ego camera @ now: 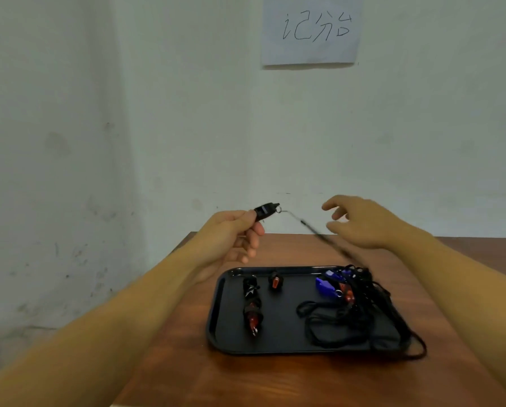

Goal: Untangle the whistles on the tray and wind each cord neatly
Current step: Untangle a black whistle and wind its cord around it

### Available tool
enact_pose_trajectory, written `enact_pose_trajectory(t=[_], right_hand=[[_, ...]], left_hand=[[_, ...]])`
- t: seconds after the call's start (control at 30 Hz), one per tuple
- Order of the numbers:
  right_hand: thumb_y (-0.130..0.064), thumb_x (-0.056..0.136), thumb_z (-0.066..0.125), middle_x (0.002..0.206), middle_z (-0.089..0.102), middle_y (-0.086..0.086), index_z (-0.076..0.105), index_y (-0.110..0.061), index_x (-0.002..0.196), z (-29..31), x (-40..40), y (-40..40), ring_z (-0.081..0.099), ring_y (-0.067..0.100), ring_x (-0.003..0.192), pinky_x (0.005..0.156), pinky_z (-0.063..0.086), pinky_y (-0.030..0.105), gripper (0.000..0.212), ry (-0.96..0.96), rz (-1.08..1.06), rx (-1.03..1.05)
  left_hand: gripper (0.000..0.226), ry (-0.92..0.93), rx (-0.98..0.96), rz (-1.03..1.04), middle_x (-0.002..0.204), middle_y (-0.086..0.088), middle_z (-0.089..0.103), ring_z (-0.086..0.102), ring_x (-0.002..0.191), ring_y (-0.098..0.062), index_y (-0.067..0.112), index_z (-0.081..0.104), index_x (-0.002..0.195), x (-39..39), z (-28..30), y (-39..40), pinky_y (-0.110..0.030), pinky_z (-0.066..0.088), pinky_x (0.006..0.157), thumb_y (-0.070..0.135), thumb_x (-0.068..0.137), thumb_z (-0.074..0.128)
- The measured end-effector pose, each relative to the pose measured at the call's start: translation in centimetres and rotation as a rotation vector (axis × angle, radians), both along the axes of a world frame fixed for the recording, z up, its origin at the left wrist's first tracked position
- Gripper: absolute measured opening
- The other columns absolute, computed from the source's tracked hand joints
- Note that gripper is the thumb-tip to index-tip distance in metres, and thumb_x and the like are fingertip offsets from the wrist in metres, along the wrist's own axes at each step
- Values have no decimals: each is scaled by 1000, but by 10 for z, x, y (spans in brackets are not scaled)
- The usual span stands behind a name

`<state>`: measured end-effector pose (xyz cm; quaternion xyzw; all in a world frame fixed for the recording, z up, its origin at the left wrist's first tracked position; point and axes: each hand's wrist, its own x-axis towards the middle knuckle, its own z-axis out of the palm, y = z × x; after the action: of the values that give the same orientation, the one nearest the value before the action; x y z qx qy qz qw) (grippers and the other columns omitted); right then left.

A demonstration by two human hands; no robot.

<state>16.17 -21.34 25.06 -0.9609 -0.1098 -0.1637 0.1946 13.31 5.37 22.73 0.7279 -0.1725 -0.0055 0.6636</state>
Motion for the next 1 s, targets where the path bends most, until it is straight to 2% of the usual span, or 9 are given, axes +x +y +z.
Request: enact_pose_trajectory(t=[0.17,0.23,0.37,0.43,0.53,0.7,0.83,0.93,1.0], right_hand=[[-25,99,59,126,66,-12,57,-33,131,-55,-15,37,58,2,121,107,41,30,33,99,348,634],[-26,100,59,116,73,-5,64,-27,124,-77,-10,49,65,10,115,105,47,37,25,179,426,849],[-21,101,56,82,70,8,71,-7,103,-100,3,55,64,20,69,70,58,33,21,236,436,1152],[-18,102,54,71,61,3,70,-6,98,-105,11,53,44,13,50,47,42,25,21,206,410,1208],[-19,103,53,64,54,-2,72,-13,99,-111,28,51,27,7,45,41,20,22,21,175,351,1218],[-20,101,56,62,57,-8,72,-21,96,-118,42,59,40,3,45,43,31,19,17,106,229,1133],[-25,100,56,69,70,-11,69,-29,85,-118,43,70,64,7,63,64,54,27,20,42,268,568],[-37,99,50,75,70,-7,67,-30,84,-105,33,70,64,14,69,70,55,40,24,-31,275,105],[-40,100,46,74,69,-6,68,-29,87,-91,24,69,62,15,68,69,54,40,28,-67,291,-130]], left_hand=[[35,40,-29,-103,65,-7,58,53,54,-18,4,65,89,12,-22,-28,-26,41,49,29,105,46],[34,73,-78,-147,65,-8,57,52,53,-18,4,64,88,21,-32,-36,-25,39,46,28,105,45],[35,162,-192,-143,61,-5,54,48,49,-17,5,61,89,36,-49,-42,-25,28,44,28,105,40],[33,208,-249,-123,59,-4,51,45,48,-17,7,59,87,42,-55,-41,-26,22,45,29,104,40],[32,281,-406,-148,59,-3,44,41,47,-15,10,57,82,57,-65,-36,-26,18,46,30,102,43],[34,343,-553,-316,59,-1,39,39,46,-13,12,55,77,63,-71,-32,-24,20,41,29,103,41],[36,-62,83,-40,56,-3,46,45,46,-16,7,54,80,64,-71,-33,-26,25,43,25,106,38],[35,-490,715,183,58,3,51,51,52,-18,15,48,76,71,-75,-22,-35,39,52,32,105,40],[30,-600,1069,232,65,5,49,52,60,-24,23,40,79,71,-78,-15,-37,38,54,39,104,35]])
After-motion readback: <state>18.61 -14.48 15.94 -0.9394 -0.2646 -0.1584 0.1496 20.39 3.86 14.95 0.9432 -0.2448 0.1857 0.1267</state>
